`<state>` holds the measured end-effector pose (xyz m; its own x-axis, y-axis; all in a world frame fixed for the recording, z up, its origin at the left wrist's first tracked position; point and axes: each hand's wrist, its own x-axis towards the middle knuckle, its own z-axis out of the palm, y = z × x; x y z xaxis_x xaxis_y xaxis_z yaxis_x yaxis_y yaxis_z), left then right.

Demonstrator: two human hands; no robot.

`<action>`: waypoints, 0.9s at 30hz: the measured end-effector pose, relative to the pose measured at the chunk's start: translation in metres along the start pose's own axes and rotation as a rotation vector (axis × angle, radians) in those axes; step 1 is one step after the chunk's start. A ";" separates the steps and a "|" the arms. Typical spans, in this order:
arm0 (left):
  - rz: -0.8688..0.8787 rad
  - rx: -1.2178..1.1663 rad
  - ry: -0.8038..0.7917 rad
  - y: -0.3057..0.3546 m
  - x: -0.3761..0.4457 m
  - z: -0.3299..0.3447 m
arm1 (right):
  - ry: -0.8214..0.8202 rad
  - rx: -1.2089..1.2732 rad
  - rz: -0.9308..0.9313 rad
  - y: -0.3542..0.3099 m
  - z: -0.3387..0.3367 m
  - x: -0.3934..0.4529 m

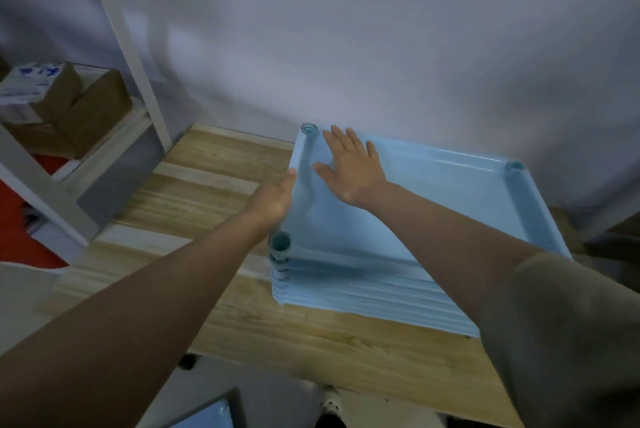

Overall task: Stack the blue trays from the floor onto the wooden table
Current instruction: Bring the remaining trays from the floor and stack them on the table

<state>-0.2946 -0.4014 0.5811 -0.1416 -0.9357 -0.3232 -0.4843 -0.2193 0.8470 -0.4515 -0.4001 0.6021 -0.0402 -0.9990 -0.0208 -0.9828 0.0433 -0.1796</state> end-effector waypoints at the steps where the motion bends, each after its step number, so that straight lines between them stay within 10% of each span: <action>1: -0.012 0.019 -0.015 -0.001 0.002 0.000 | -0.001 -0.010 -0.003 0.000 0.001 0.009; 21: 0.039 0.228 0.024 -0.014 0.016 0.006 | -0.104 -0.094 -0.021 0.010 0.035 0.022; 27: 0.290 0.742 0.300 -0.003 0.007 0.008 | -0.033 0.028 0.095 0.039 0.023 -0.039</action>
<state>-0.3011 -0.4051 0.5733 -0.1632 -0.9835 0.0781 -0.9196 0.1803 0.3490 -0.4840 -0.3589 0.5737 -0.1269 -0.9893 -0.0718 -0.9694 0.1391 -0.2025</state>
